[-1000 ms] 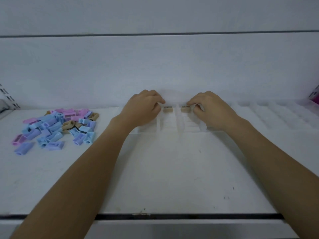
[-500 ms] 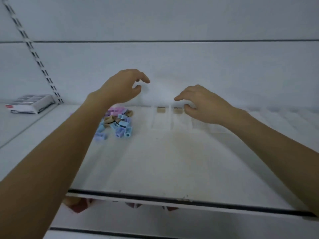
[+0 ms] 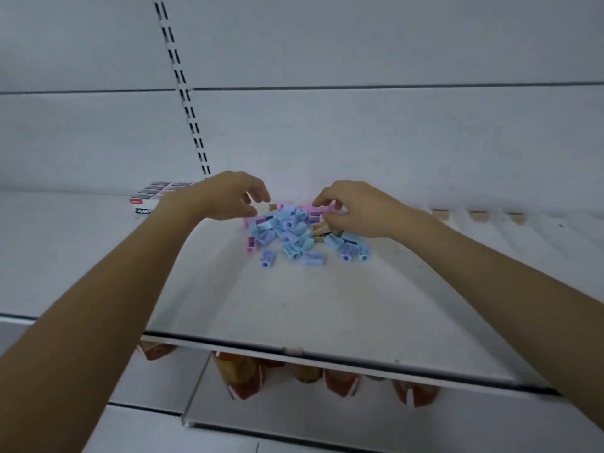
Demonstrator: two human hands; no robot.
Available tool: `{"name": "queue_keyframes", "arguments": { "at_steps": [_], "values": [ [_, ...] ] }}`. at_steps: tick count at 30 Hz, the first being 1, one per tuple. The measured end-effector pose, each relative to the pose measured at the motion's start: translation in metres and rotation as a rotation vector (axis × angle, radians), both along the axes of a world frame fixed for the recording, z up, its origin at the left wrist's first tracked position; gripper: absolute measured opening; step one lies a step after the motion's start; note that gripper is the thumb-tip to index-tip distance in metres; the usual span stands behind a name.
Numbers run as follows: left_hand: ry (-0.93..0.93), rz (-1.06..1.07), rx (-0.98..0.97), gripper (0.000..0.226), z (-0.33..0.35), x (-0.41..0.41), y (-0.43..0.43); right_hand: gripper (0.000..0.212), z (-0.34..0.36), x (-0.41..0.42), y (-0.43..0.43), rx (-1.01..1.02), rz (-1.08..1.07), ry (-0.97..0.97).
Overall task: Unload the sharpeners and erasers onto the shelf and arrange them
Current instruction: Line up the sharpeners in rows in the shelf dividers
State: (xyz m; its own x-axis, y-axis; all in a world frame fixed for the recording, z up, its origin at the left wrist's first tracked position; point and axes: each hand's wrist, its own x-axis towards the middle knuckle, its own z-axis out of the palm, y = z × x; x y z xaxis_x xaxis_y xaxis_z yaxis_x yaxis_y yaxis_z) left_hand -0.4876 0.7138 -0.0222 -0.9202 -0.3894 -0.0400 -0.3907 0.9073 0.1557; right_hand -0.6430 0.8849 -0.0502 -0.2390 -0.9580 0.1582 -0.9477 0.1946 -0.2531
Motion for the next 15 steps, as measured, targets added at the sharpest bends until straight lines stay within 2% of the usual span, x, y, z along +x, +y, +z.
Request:
{"name": "queue_keyframes", "arguments": {
  "at_steps": [5,9,15],
  "values": [
    [-0.005,-0.033,0.024,0.043,-0.025,0.01,-0.019,0.034,-0.008,0.03,-0.03,-0.008,-0.022,-0.012],
    [-0.001,-0.074,0.06,0.039,-0.032,0.005,-0.032,0.032,-0.016,0.044,-0.042,-0.076,-0.12,0.007],
    [0.17,-0.164,0.32,0.033,-0.046,-0.006,-0.037,0.01,-0.027,0.043,-0.041,-0.228,-0.2,-0.082]
  ]
}}
